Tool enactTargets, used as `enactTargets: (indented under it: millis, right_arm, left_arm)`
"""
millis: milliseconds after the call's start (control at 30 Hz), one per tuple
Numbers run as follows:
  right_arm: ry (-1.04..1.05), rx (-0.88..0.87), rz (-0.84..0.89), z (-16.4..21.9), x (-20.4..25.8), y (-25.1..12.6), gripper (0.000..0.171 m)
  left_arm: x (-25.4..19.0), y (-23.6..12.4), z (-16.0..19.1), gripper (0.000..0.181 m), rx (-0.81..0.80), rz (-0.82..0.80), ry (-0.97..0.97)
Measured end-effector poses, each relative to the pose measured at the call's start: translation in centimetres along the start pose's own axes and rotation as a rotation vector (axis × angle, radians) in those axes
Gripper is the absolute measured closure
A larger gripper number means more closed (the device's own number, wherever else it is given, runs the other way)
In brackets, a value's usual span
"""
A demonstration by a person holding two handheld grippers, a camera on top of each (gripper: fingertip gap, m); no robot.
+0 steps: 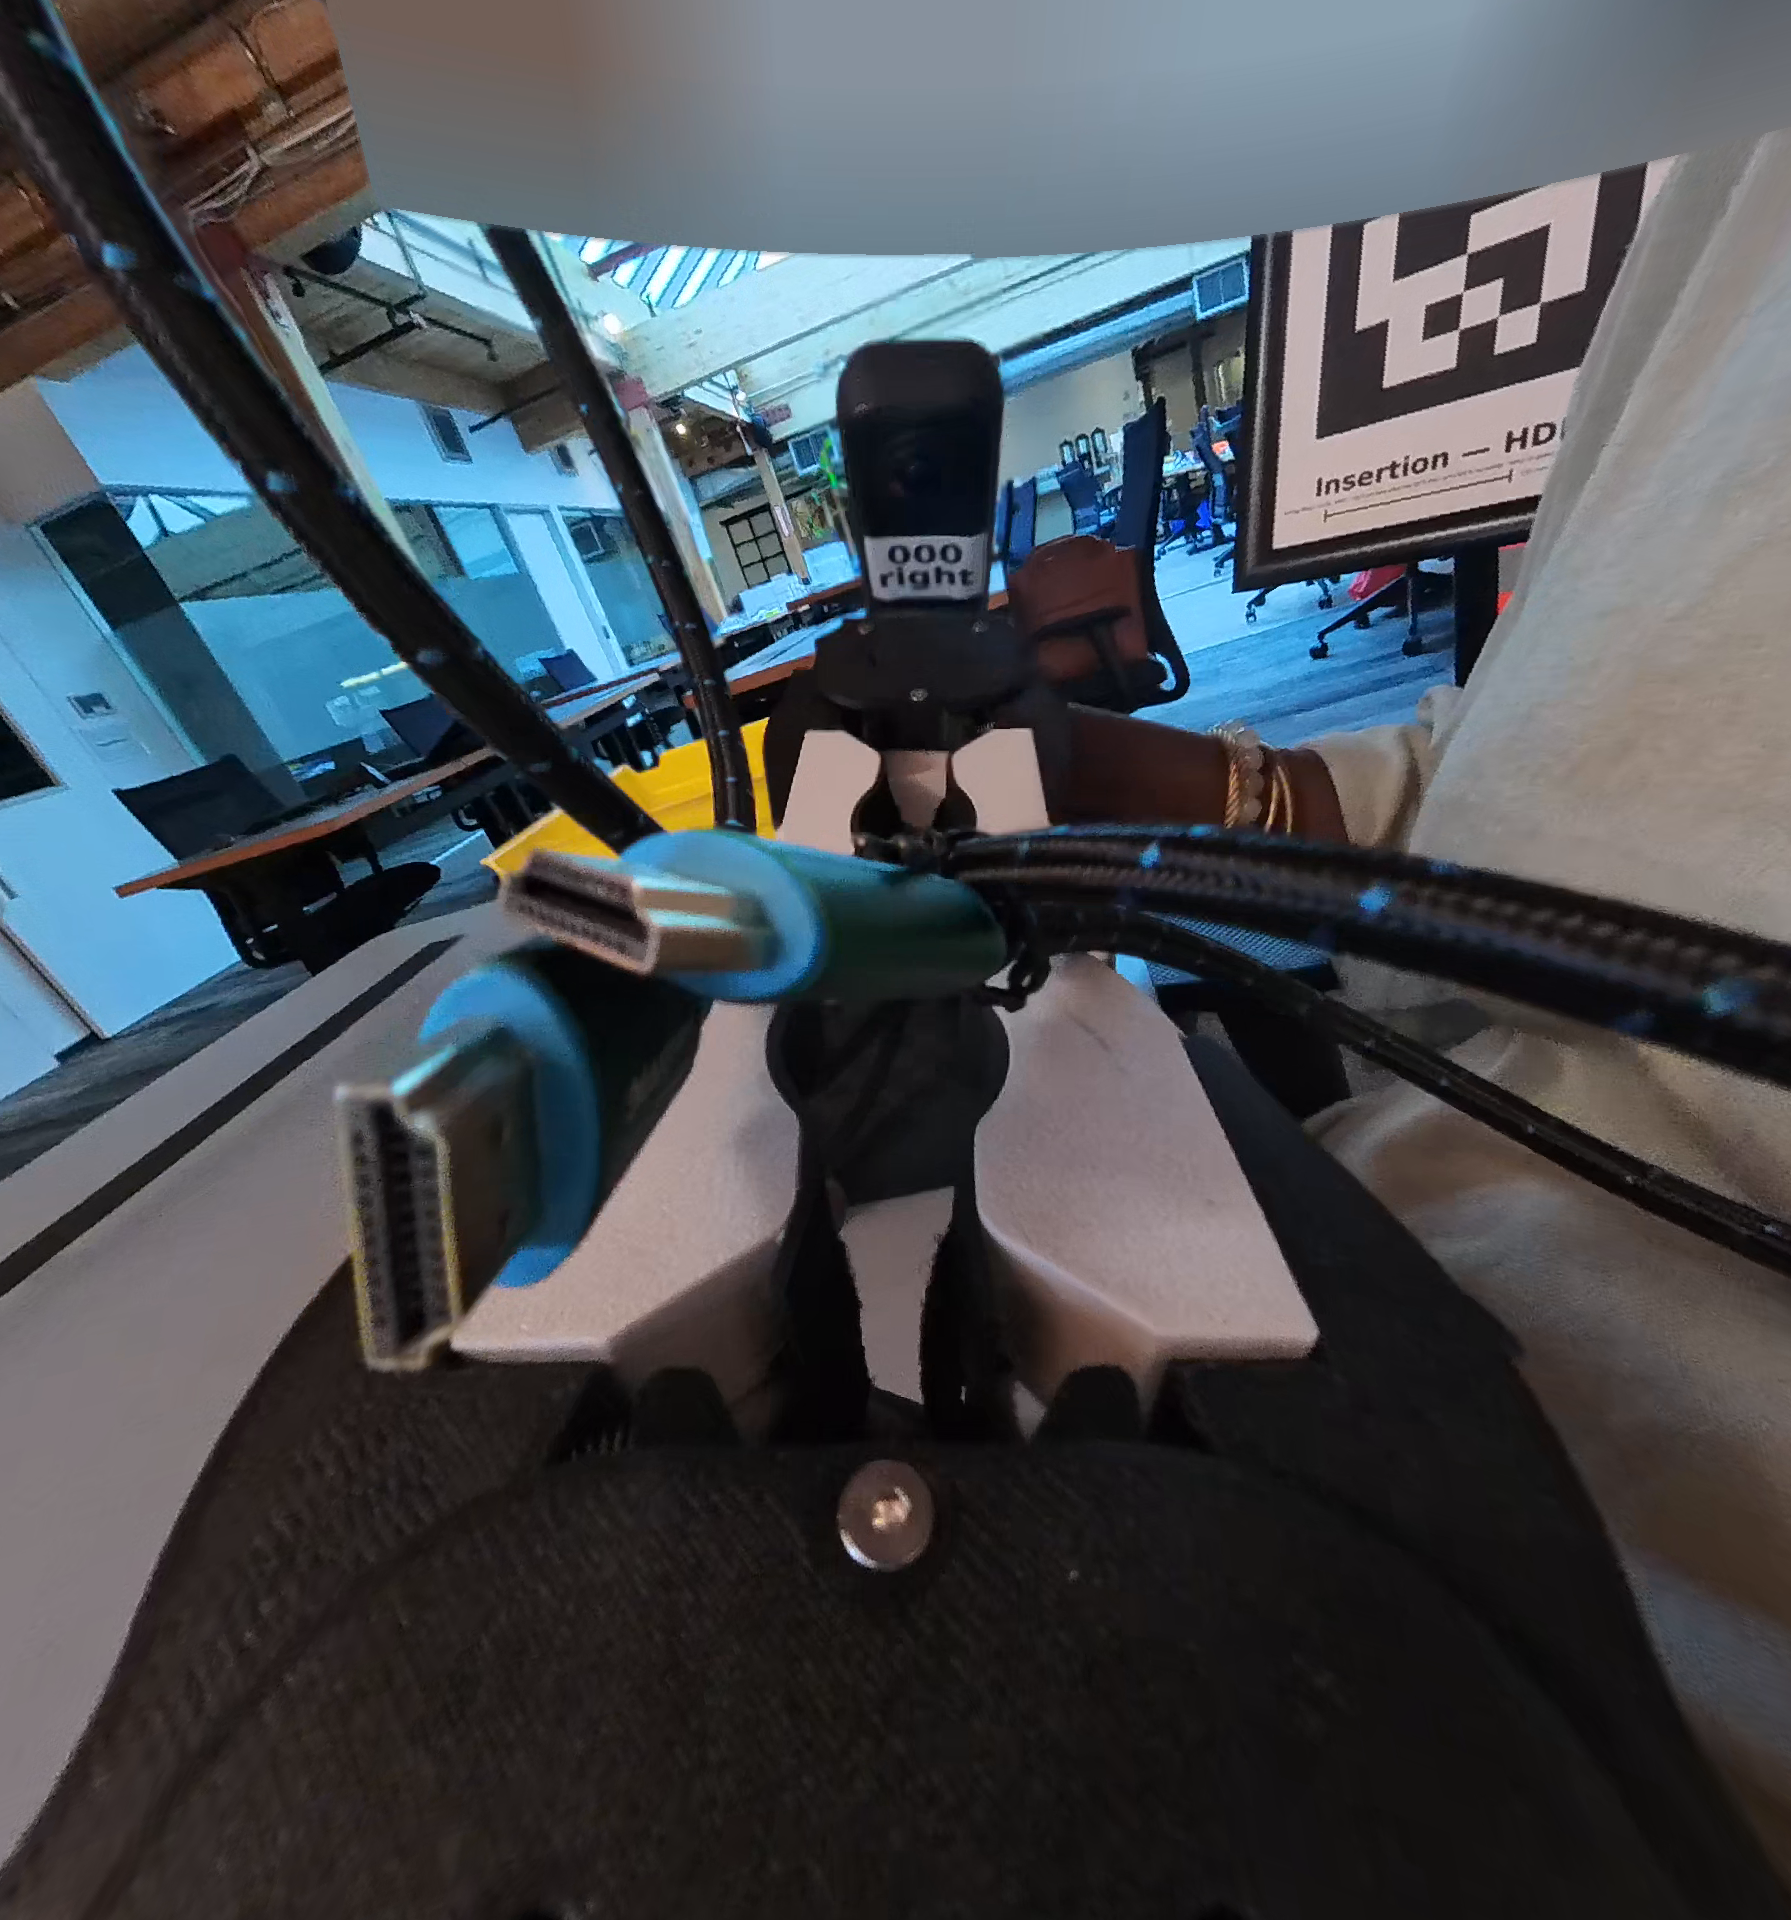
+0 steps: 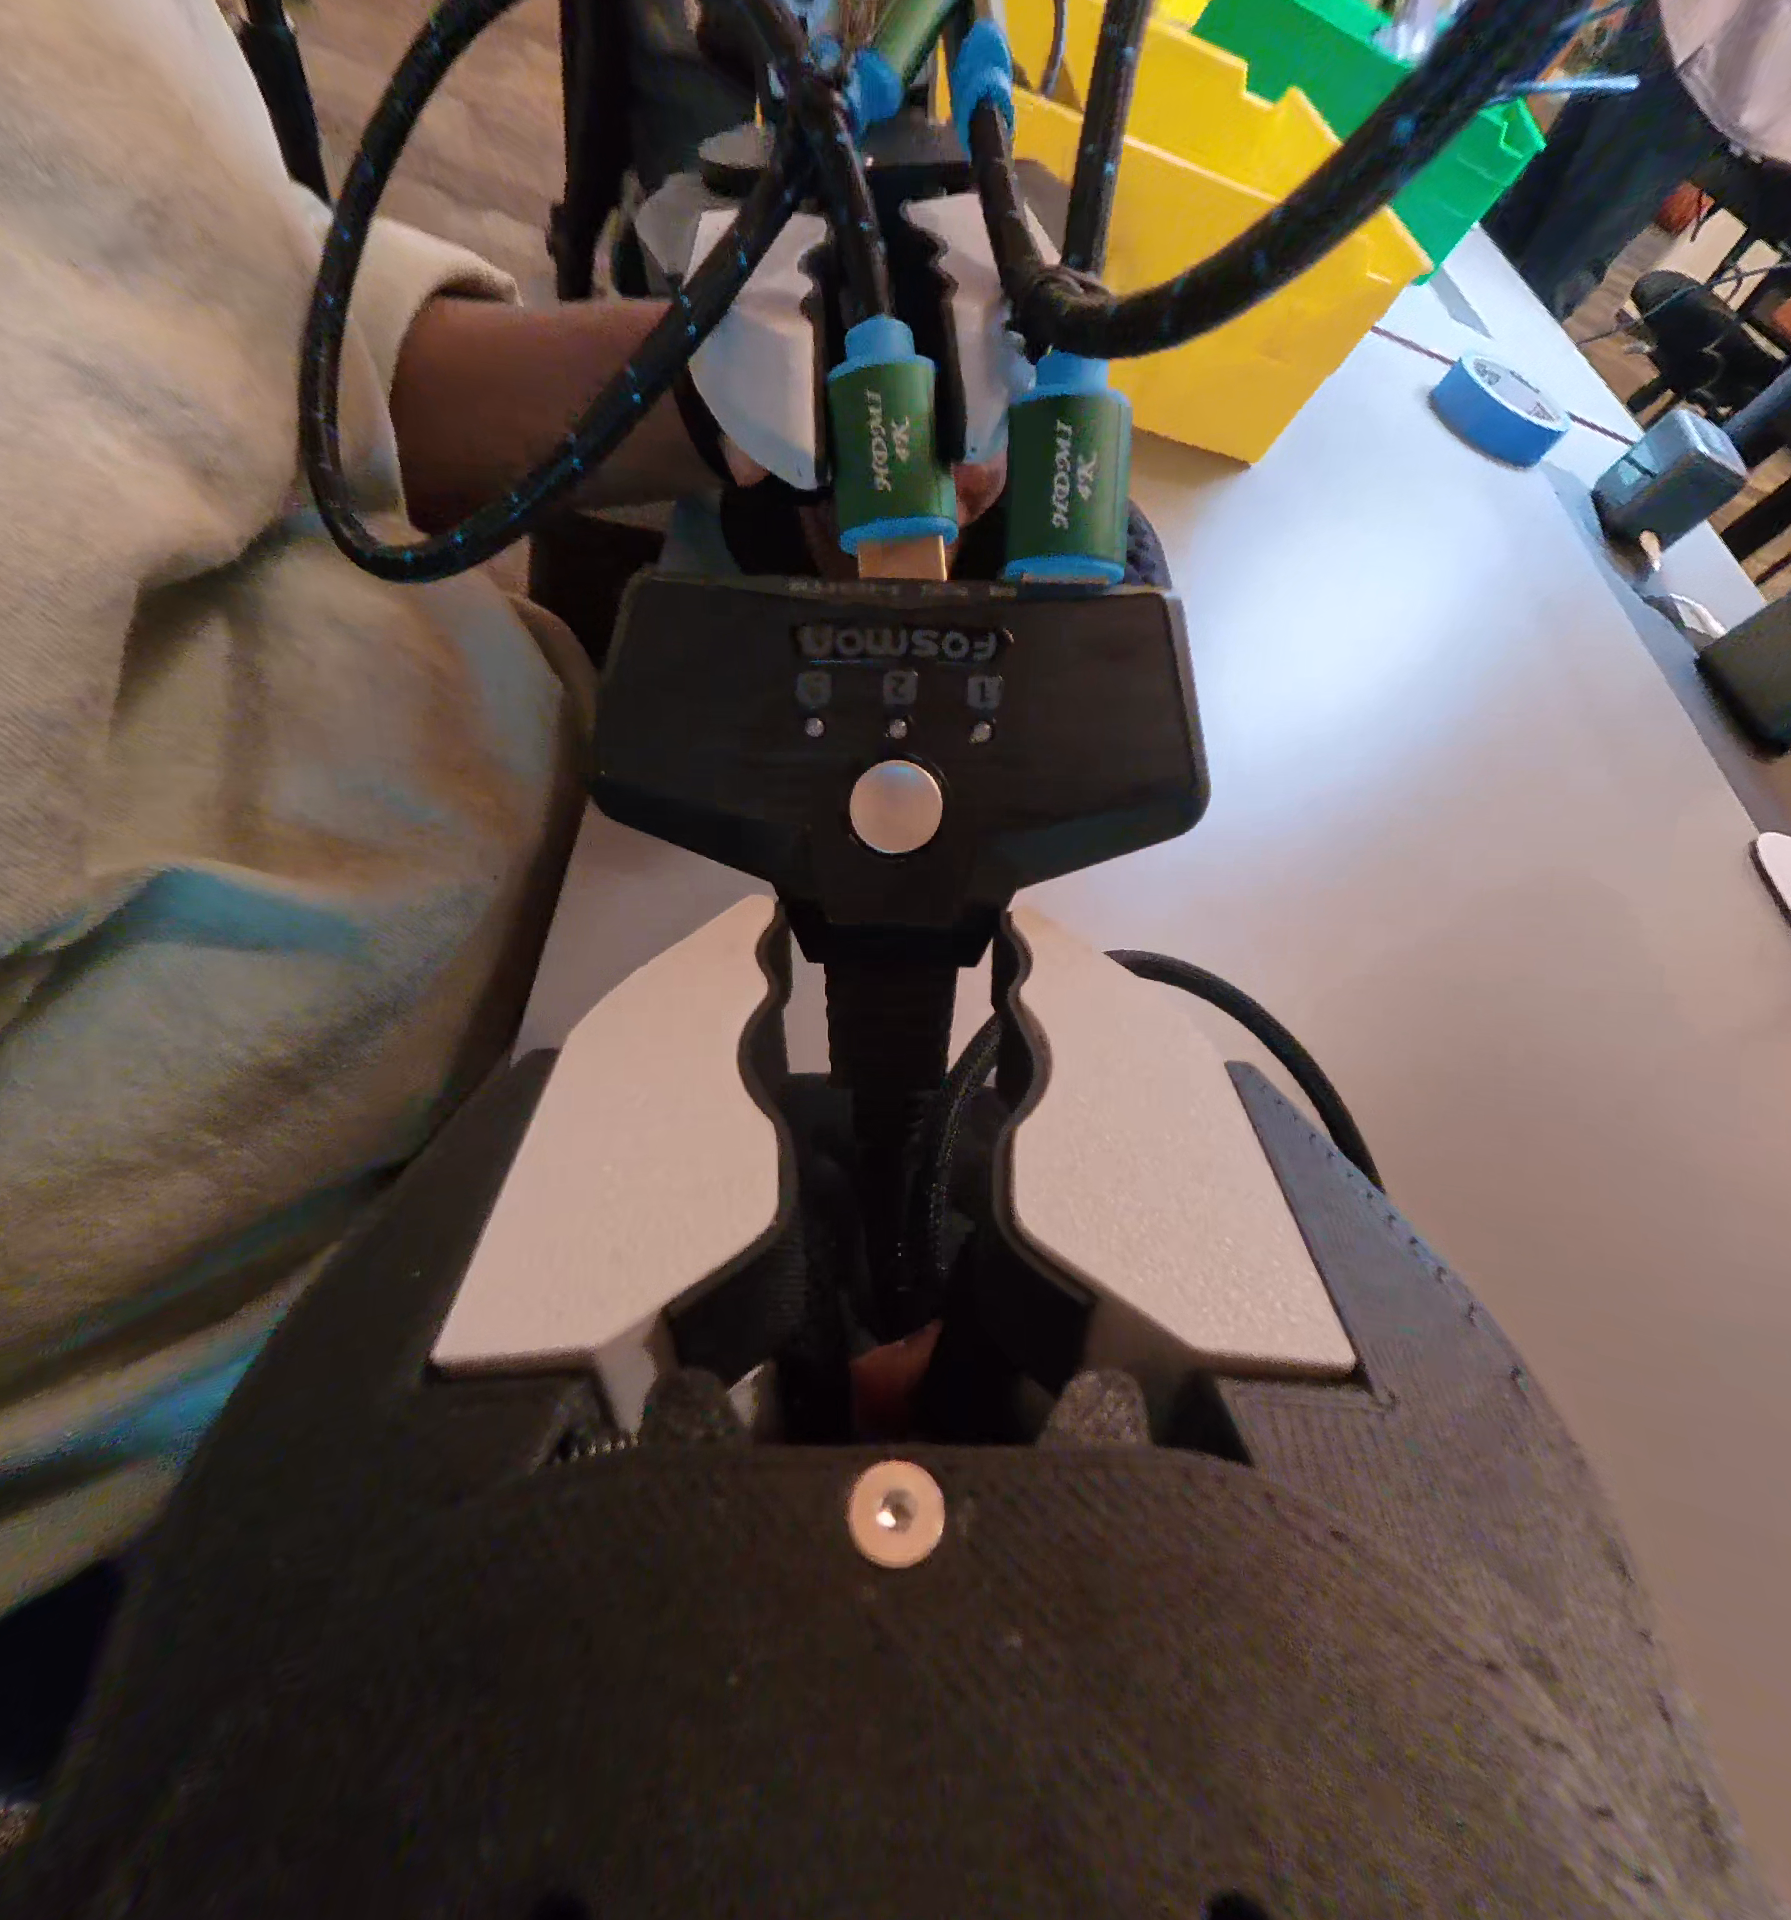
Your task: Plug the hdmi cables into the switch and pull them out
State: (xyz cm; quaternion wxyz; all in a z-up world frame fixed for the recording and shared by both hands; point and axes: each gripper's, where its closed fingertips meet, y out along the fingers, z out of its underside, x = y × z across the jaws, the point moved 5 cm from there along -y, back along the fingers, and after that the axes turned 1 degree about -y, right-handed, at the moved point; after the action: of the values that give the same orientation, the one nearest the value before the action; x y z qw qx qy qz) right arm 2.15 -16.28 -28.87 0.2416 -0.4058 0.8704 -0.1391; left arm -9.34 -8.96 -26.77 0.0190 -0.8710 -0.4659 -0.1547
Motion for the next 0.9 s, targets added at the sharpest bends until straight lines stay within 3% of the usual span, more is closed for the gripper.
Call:
enactTargets:
  millis: [33, 333, 433, 767, 900]
  right_arm:
    - [-0.01, 0.016, 0.003, 0.0, 0.0, 0.0, 0.133]
    - [-0.018, 0.096, -0.012, 1.1, 0.0, 1.5, 0.133]
    - [0.059, 0.027, -0.003, 0.8, -0.4, 1.4, 0.133]
    - [0.129, -0.069, 0.0, 0.7, -1.0, 1.1, 0.133]
    - [0.122, -0.072, -0.008, 0.7, -0.8, 1.1, 0.133]
  left_arm:
    - [0.0, 0.0, 0.1, 0.161, 0.01, 0.004, -0.008]
    - [0.6, -0.1, 1.0, 0.161, 0.104, 0.02, -0.143]
    - [1.1, -0.3, 0.5, 0.161, 0.017, -0.012, -0.163]
    - [1.0, -0.4, 0.2, 0.148, 0.01, -0.033, -0.121]
    - [0.9, -0.4, 0.2, 0.155, -0.002, -0.028, -0.119]
